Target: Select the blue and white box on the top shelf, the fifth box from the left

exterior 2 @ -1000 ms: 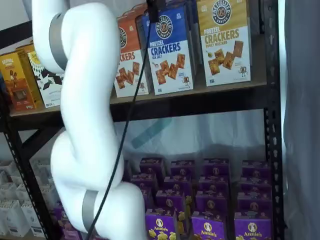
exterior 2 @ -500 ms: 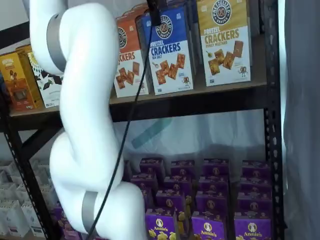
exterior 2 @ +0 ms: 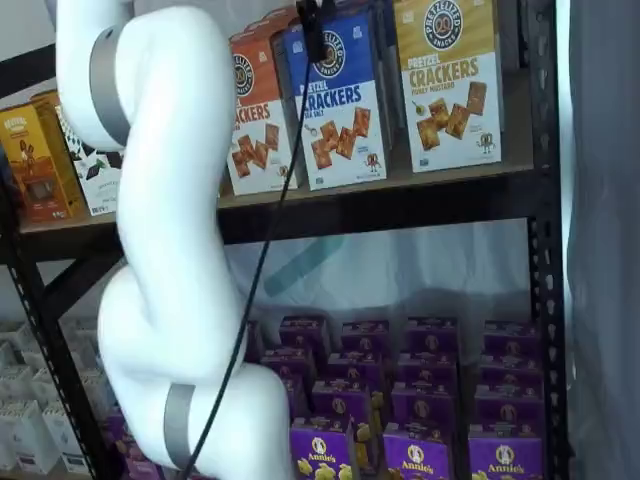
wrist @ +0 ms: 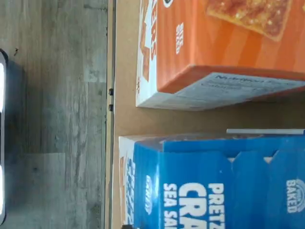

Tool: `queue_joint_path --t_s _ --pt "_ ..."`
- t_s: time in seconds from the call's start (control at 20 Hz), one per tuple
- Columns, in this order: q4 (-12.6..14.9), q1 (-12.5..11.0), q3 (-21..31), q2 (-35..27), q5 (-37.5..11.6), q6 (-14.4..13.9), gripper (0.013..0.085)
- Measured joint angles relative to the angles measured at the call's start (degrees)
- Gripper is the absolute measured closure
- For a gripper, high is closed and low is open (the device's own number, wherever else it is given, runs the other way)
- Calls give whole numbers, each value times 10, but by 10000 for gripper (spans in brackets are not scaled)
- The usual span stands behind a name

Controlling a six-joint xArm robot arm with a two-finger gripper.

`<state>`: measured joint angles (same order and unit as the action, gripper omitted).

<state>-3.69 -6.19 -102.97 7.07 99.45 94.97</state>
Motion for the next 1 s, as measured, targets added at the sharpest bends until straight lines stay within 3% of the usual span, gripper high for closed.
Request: queue_joint_path --t_s 0.5,0.65,0.75,1.0 --pt "12 3 9 0 2 1 130" --pt "7 0 6 -1 6 2 250" --pt "6 -1 6 0 6 3 290" --pt "4 -3 4 0 7 4 290"
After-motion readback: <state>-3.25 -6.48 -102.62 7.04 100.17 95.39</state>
